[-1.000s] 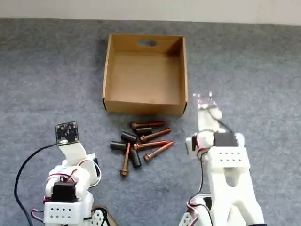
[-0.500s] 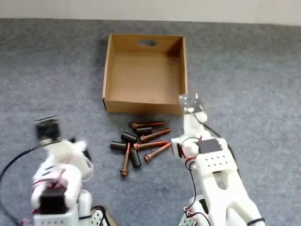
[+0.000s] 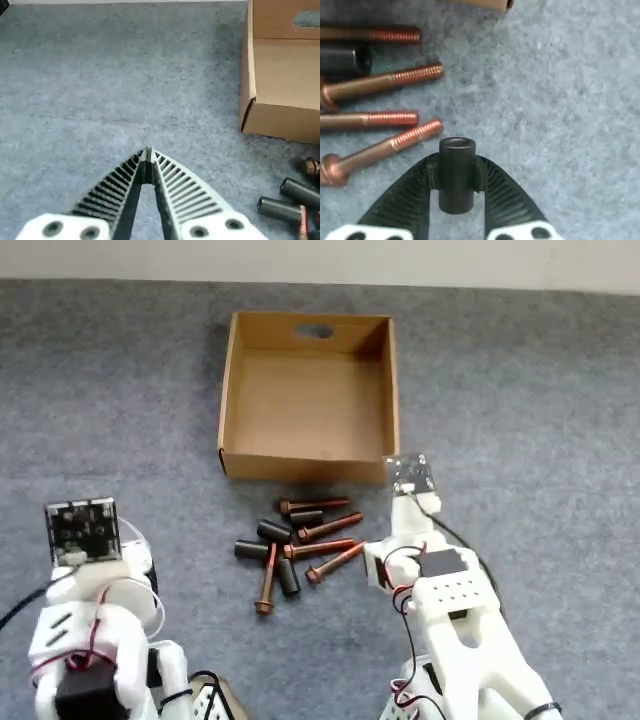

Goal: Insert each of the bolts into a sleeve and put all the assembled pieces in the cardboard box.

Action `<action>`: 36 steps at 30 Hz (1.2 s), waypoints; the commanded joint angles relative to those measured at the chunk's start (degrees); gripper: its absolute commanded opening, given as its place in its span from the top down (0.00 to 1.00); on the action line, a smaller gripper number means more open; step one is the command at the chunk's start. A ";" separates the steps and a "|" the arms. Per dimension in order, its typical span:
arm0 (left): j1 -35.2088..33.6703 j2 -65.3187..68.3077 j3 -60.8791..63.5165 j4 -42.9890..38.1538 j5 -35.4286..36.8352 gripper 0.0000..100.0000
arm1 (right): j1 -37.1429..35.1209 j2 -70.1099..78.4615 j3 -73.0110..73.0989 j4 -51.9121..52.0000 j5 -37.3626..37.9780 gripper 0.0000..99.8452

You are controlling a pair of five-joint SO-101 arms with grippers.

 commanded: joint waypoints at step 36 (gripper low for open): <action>43.21 53.23 5.58 -18.11 6.95 0.72 | -0.48 -0.84 -0.22 -0.84 -0.35 0.99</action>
